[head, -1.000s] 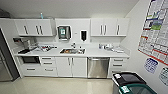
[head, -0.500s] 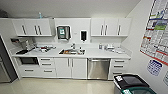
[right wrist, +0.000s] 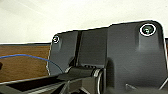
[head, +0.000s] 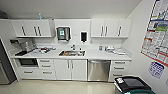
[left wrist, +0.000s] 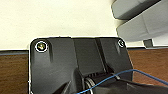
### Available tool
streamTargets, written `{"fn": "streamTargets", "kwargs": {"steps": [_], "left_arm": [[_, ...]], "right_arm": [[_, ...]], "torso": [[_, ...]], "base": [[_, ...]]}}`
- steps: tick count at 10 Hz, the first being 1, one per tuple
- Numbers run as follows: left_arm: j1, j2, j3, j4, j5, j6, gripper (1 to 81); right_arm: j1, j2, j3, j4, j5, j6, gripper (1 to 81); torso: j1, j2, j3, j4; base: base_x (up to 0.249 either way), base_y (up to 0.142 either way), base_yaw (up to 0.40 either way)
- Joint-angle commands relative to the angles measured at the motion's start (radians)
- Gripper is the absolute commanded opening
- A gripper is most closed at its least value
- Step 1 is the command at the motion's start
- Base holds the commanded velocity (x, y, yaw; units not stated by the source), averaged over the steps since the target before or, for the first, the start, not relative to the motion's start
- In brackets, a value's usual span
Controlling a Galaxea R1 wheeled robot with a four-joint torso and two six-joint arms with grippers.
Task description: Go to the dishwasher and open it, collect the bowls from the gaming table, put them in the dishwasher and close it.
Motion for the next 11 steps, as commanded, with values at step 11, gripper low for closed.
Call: {"fn": "streamTargets", "kwargs": {"steps": [11], "left_arm": [[-0.062, -0.017, 0.012, 0.011, 0.048, 0.006, 81.1]], "right_arm": [[0.05, -0.012, 0.013, 0.004, -0.038, -0.004, 81.1]], "torso": [[-0.001, 0.0, 0.0, 0.0]], "base": [[0.091, 0.0, 0.0]]}}
